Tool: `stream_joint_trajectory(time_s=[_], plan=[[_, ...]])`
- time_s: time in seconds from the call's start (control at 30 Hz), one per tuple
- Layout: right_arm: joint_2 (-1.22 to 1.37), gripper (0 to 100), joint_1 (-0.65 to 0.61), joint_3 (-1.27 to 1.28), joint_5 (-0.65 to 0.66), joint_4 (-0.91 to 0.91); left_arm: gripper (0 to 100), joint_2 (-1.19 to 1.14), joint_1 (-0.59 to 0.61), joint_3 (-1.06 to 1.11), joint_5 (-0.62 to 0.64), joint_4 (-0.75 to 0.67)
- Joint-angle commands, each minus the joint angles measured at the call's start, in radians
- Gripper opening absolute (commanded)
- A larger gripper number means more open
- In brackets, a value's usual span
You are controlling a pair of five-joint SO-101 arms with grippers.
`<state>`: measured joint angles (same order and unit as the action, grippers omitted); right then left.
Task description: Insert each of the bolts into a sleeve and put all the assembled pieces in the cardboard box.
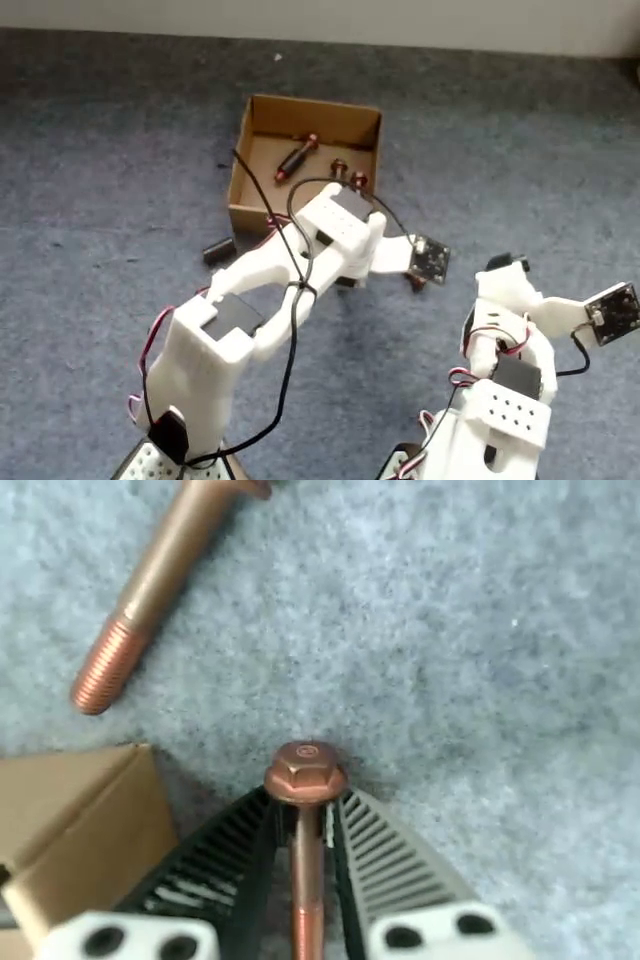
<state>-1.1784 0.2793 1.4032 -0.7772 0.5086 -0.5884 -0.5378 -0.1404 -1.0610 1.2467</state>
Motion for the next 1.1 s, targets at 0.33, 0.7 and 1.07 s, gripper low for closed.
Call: stream_joint_trajectory(time_s=[0.33,0.7,1.07], plan=[[-0.021,0.4,0.012,-0.005,-0.002,-0.025,1,0.174,-0.019,0.022,0.196,0.032],[-0.021,0.4,0.010,-0.005,0.084,-0.024,1,0.613,0.002,0.269,0.393,0.048],[-0.021,0.4,-0.024,-0.005,0.183,-0.024,1,1.003,0.030,0.725,0.733,-0.259]])
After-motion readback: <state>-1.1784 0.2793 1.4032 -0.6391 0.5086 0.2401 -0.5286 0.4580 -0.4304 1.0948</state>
